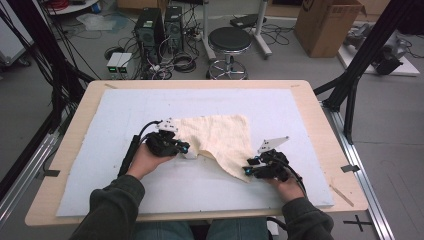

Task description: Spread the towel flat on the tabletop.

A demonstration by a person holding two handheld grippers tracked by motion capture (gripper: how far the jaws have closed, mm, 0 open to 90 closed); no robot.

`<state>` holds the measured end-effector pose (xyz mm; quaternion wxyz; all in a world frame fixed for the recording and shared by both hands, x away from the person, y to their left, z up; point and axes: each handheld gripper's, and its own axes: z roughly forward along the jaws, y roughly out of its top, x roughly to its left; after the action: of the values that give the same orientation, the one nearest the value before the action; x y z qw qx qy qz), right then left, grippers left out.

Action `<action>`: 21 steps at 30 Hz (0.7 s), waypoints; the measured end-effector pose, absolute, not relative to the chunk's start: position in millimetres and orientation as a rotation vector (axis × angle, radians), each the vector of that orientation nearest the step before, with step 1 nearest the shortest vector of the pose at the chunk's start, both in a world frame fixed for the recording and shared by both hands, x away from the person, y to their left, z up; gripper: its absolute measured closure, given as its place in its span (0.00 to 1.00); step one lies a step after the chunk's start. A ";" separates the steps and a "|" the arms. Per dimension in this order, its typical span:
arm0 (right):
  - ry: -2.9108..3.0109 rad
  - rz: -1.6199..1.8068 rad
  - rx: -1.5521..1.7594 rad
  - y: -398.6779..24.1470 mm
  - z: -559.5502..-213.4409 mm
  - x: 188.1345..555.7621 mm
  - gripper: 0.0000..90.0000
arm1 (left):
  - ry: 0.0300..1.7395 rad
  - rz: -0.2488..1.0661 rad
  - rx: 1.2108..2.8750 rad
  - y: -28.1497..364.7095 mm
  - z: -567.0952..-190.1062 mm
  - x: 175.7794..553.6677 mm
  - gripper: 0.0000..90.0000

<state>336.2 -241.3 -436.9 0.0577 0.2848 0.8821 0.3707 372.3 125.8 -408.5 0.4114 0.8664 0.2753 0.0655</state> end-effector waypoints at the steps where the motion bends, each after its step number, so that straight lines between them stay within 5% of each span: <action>1: 2.675 1.123 0.863 -241.3 -436.8 336.3 0.66 | 0.694 0.166 2.192 124.0 -411.1 372.3 0.92; 13: 2.676 1.118 0.862 -240.7 -437.0 335.7 0.66 | 0.737 0.087 2.249 113.1 -431.6 379.0 0.72; 21: 2.671 1.125 0.846 -240.2 -434.7 334.2 0.64 | 0.711 0.218 2.290 105.5 -432.7 374.1 0.83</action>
<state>334.2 -240.2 -434.7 0.0612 0.2798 0.8829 0.3720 374.1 105.5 -432.7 0.3588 0.8877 0.2758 0.0845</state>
